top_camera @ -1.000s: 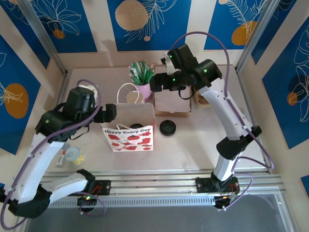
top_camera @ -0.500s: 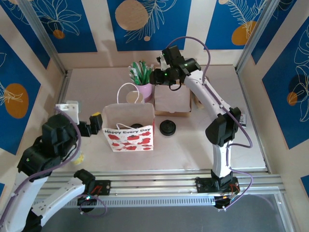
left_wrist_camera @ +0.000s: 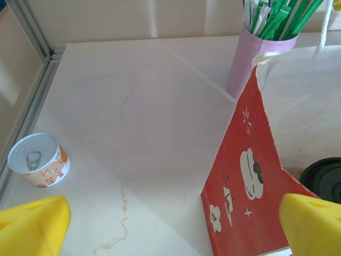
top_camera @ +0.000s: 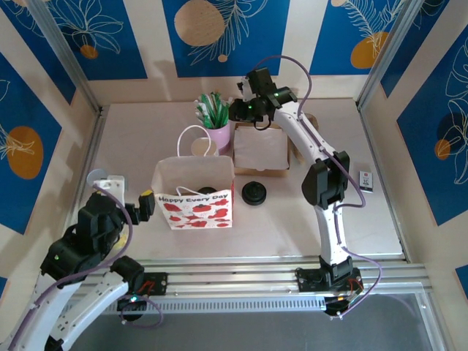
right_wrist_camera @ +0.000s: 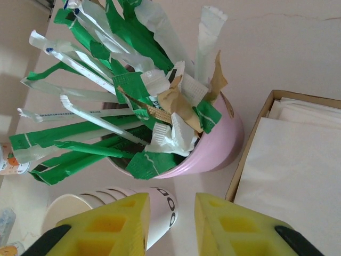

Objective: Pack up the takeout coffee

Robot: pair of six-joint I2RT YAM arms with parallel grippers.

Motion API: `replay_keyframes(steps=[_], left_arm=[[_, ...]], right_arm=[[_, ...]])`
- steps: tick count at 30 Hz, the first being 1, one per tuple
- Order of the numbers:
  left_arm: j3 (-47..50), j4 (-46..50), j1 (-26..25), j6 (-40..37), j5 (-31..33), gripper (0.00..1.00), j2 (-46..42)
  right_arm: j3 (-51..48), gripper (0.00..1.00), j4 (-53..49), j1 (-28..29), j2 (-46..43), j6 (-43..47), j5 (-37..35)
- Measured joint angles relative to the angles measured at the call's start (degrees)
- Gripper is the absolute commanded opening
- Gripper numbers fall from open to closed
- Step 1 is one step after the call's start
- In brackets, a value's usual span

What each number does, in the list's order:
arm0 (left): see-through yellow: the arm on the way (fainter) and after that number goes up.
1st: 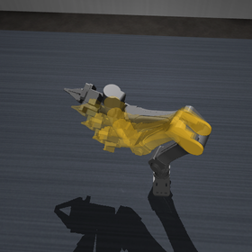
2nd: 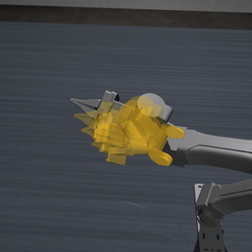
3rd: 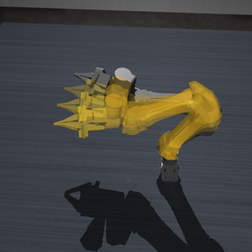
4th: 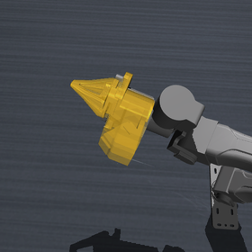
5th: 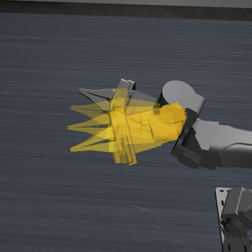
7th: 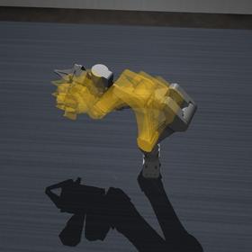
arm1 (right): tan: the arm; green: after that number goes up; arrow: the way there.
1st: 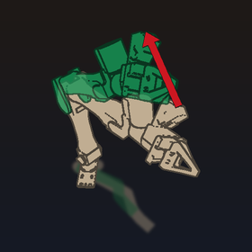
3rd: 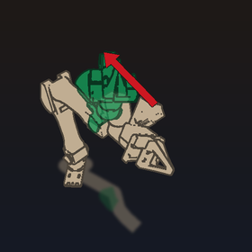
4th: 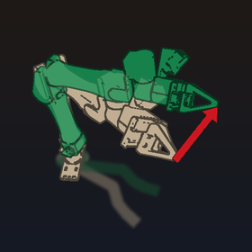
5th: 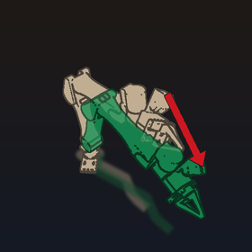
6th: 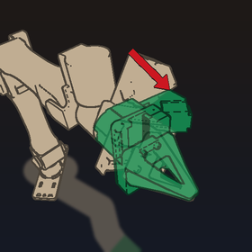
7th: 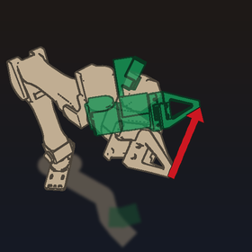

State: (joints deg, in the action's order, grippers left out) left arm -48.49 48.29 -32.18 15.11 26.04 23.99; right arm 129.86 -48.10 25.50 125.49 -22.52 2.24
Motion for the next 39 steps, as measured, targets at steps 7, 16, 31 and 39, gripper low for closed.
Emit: replay_keyframes(steps=[7, 16, 31, 39], left_arm=[[2.97, -2.23, 0.00, 0.83, 0.17, 1.00, -4.09], [4.07, -3.45, 0.00, 1.09, 0.17, 1.00, -6.43], [4.74, -4.24, 0.00, 1.07, 0.17, 1.00, -6.43], [4.96, -4.57, 0.00, 1.07, 0.20, 1.00, -6.36]], right_arm=[[3.26, 0.30, 0.57, 0.63, 0.94, 0.90, 0.66], [10.80, 0.30, -0.92, 1.03, 5.46, 1.46, 0.55], [16.17, 0.37, -3.06, 1.57, 8.55, 1.92, -0.76], [18.14, 0.35, -3.98, 2.23, 11.15, 2.10, -0.96]])
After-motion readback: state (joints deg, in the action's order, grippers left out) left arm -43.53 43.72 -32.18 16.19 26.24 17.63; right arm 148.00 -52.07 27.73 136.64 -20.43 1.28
